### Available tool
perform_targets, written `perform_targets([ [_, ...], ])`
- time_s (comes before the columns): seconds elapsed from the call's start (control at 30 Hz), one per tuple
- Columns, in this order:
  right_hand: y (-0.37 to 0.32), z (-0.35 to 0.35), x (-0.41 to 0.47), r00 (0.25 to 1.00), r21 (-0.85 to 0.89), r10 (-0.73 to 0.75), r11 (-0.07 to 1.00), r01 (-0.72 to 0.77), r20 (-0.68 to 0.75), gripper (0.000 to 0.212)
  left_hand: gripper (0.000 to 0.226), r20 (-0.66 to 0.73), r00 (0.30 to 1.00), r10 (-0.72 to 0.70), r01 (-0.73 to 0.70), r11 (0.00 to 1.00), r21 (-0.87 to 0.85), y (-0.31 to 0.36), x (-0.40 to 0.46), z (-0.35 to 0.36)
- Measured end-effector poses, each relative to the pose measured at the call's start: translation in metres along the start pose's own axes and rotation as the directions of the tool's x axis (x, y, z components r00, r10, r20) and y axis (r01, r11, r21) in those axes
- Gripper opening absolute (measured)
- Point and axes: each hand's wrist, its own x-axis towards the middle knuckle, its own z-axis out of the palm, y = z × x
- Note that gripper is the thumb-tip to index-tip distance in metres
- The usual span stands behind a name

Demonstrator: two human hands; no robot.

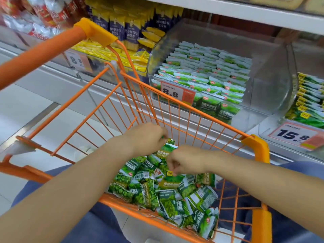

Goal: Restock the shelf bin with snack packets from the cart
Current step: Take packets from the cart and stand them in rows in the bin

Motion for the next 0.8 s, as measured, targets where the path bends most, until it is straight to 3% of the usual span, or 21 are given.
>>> perform_targets([
  [0.1, -0.005, -0.025, -0.023, 0.976, 0.235, 0.029, 0.972, 0.023, -0.214, 0.004, 0.044, -0.130, 0.990, 0.047, -0.081, 0.960, -0.269, 0.003, -0.004, -0.009],
  [0.17, -0.005, -0.037, -0.046, 0.929, 0.411, 0.101, 0.910, 0.059, -0.357, 0.012, 0.066, -0.119, 0.992, 0.045, -0.102, 0.839, -0.534, 0.009, -0.014, -0.019],
  [0.23, 0.002, -0.047, -0.073, 0.882, 0.606, 0.182, 0.783, 0.138, -0.436, 0.014, 0.059, -0.086, 0.992, 0.096, -0.129, 0.706, -0.696, 0.017, -0.021, -0.028],
  [0.3, 0.011, -0.056, -0.100, 0.837, 0.697, 0.254, 0.690, 0.195, -0.485, 0.008, 0.020, -0.071, 0.985, 0.155, -0.156, 0.643, -0.750, 0.033, -0.023, -0.037],
  [0.33, 0.017, -0.058, -0.111, 0.813, 0.712, 0.284, 0.669, 0.212, -0.509, 0.006, 0.013, -0.076, 0.984, 0.161, -0.160, 0.623, -0.766, 0.043, -0.021, -0.040],
  [0.37, 0.021, -0.061, -0.122, 0.787, 0.709, 0.306, 0.668, 0.223, -0.536, 0.007, 0.013, -0.109, 0.982, 0.152, -0.180, 0.606, -0.775, 0.054, -0.016, -0.043],
  [0.47, 0.038, -0.064, -0.152, 0.728, 0.683, 0.351, 0.697, 0.217, -0.590, 0.036, 0.014, -0.267, 0.959, 0.099, -0.273, 0.594, -0.757, 0.095, 0.011, -0.052],
  [0.57, 0.060, -0.062, -0.187, 0.660, 0.700, 0.417, 0.673, 0.238, -0.625, 0.030, 0.003, -0.383, 0.921, 0.075, -0.363, 0.528, -0.768, 0.137, 0.039, -0.060],
  [0.63, 0.081, -0.060, -0.210, 0.540, 0.665, 0.494, 0.726, 0.175, -0.681, 0.019, 0.028, -0.542, 0.831, 0.126, -0.464, 0.695, -0.549, 0.155, 0.064, -0.057],
  [0.7, 0.104, -0.055, -0.232, 0.397, 0.645, 0.574, 0.761, 0.064, -0.716, 0.014, 0.052, -0.648, 0.731, 0.212, -0.427, 0.883, -0.192, 0.166, 0.090, -0.049],
  [0.73, 0.115, -0.052, -0.242, 0.312, 0.621, 0.597, 0.783, -0.025, -0.740, 0.013, 0.060, -0.648, 0.731, 0.213, -0.364, 0.925, -0.106, 0.168, 0.103, -0.044],
  [0.8, 0.132, -0.050, -0.263, 0.173, 0.574, 0.606, 0.794, -0.201, -0.777, 0.013, 0.077, -0.574, 0.806, 0.143, -0.198, 0.980, -0.033, 0.168, 0.121, -0.033],
])
